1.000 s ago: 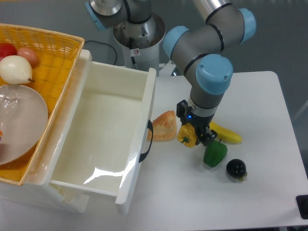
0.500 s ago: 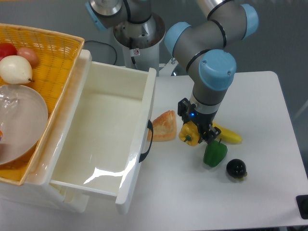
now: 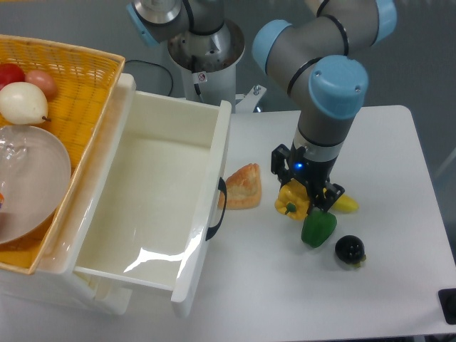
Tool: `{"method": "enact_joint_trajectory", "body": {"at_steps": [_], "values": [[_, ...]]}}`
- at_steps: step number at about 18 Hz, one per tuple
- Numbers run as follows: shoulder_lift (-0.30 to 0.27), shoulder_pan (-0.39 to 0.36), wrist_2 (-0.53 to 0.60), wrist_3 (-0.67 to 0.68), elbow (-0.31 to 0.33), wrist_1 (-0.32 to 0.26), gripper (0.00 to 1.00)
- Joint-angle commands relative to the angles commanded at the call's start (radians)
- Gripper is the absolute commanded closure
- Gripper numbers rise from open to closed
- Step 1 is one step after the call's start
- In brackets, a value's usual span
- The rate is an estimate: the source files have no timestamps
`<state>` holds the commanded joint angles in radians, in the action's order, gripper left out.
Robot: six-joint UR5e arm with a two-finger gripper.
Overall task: Place the yellow pepper in the upper white drawer
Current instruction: 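Close the gripper on the yellow pepper and lift it, then carry the yellow pepper over the open white drawer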
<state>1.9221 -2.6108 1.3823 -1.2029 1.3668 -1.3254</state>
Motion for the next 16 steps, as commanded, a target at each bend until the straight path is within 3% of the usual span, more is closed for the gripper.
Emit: {"method": "enact_joint_trajectory", "body": {"at_steps": [4, 8, 13, 16], "values": [[-0.015, -0.024, -0.144, 0.149, -0.002, 0.002, 0.86], [-0.066, -0.028, -0.16, 0.193, 0.006, -0.009, 0.86], [-0.124, -0.037, -0.169, 0.23, 0.009, -0.086, 0.85], [-0.164, -0.035, -0.221, 0.331, 0.028, -0.144, 0.85]]}}
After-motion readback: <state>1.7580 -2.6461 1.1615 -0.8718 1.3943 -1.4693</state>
